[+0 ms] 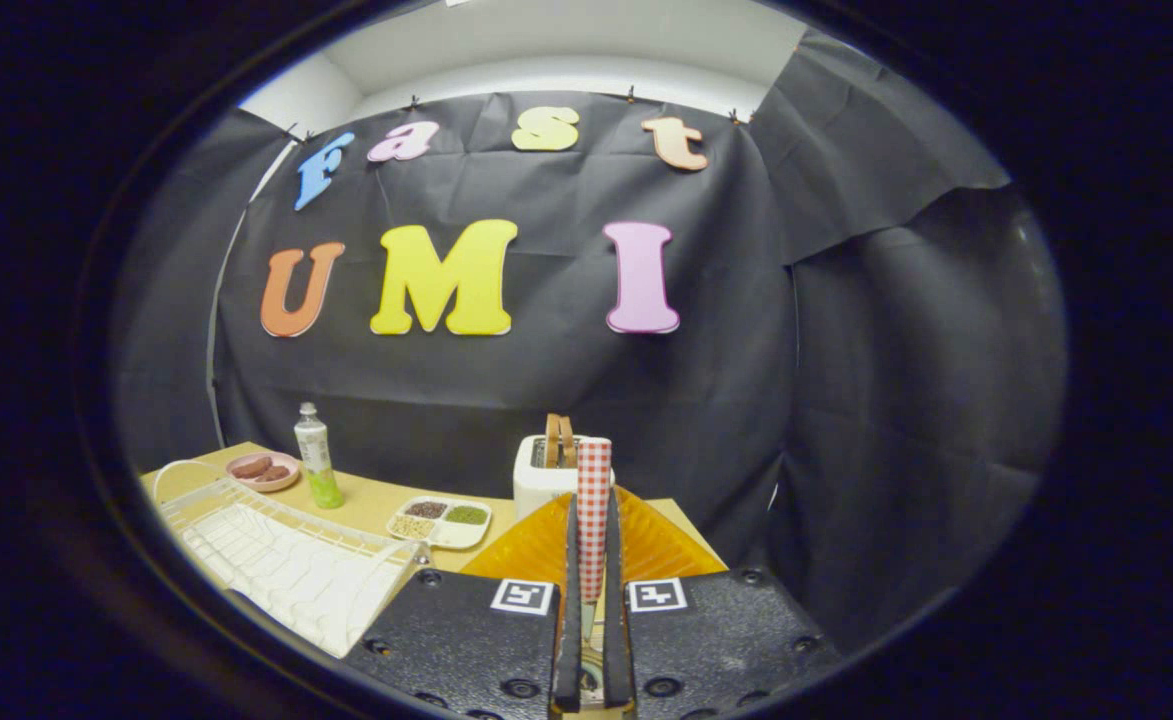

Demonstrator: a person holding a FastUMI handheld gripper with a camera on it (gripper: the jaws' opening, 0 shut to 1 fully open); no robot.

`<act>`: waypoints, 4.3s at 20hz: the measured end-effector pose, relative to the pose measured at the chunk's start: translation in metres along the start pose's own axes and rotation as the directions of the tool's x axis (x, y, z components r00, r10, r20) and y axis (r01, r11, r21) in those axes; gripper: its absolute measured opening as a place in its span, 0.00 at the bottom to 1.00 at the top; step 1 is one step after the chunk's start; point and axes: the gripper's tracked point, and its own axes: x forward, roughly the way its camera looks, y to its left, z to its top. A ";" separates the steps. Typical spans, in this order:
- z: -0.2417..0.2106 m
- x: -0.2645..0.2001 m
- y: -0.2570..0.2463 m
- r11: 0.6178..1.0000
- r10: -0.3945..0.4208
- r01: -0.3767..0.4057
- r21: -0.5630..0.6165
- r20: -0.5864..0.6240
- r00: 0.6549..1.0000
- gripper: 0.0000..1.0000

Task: Take the plate from the dish rack, then take the spoon from the basket and place it into the plate.

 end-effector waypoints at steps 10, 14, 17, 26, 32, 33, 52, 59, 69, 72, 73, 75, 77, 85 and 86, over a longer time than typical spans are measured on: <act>0.017 -0.142 0.089 0.997 0.039 -0.045 0.060 0.094 0.995 0.14; 0.003 -0.203 0.134 0.993 0.083 -0.090 0.082 0.081 0.993 0.14; -0.014 -0.236 0.169 0.987 0.131 -0.137 0.086 0.074 0.989 0.14; -0.096 -0.265 0.234 0.978 0.180 -0.182 0.106 0.026 0.983 0.14; -0.115 -0.271 0.260 0.979 0.186 -0.193 0.065 0.102 0.977 0.15; -0.116 -0.273 0.260 0.980 0.185 -0.192 0.057 0.109 0.977 0.15; -0.103 -0.291 0.167 0.987 0.135 -0.132 0.095 -0.028 0.990 0.67; -0.053 -0.317 0.122 0.993 0.074 -0.078 0.090 0.044 0.996 1.00; -0.006 -0.368 0.074 0.990 0.082 -0.085 0.111 0.033 0.996 1.00; -0.007 -0.367 0.078 0.988 0.104 -0.105 0.113 0.019 0.994 1.00; -0.011 -0.364 0.079 0.988 0.109 -0.109 0.111 0.005 0.994 1.00; -0.018 -0.359 0.081 0.987 0.115 -0.113 0.114 -0.019 0.993 1.00; -0.021 -0.355 0.083 0.986 0.118 -0.113 0.121 -0.033 0.993 1.00; -0.024 -0.349 0.085 0.986 0.116 -0.111 0.126 -0.037 0.993 1.00; -0.025 -0.350 0.086 0.985 0.119 -0.113 0.130 -0.039 0.992 1.00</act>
